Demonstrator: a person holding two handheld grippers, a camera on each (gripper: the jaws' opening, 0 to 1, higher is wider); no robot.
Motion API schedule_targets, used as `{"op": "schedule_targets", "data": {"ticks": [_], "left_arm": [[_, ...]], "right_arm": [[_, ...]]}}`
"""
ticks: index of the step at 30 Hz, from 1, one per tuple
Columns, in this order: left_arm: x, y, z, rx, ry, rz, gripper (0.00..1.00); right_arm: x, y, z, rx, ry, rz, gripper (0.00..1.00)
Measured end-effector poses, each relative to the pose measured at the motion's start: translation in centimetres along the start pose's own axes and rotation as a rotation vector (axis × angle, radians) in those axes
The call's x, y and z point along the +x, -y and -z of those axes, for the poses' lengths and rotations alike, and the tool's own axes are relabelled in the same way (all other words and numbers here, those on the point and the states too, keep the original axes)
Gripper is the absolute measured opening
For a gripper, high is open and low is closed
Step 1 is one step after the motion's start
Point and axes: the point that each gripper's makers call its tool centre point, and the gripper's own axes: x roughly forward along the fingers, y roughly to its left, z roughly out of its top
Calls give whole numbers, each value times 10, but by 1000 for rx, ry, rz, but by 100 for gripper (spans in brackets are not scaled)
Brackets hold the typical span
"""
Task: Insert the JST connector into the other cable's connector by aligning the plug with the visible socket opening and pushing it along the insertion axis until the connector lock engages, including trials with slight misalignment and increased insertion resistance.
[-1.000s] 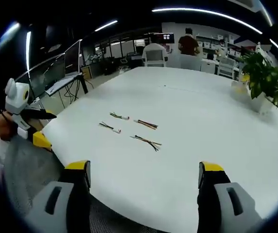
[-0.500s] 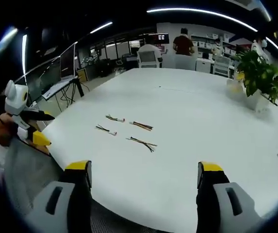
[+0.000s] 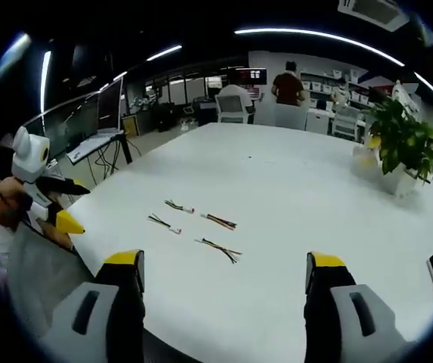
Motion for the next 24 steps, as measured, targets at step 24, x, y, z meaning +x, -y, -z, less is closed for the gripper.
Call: {"op": "schedule_targets", "data": {"ticks": [24], "left_arm": [[15,17,-29,99,68,96,80]], "right_arm": [[13,-2,-36,-103,51,-49,80]]}}
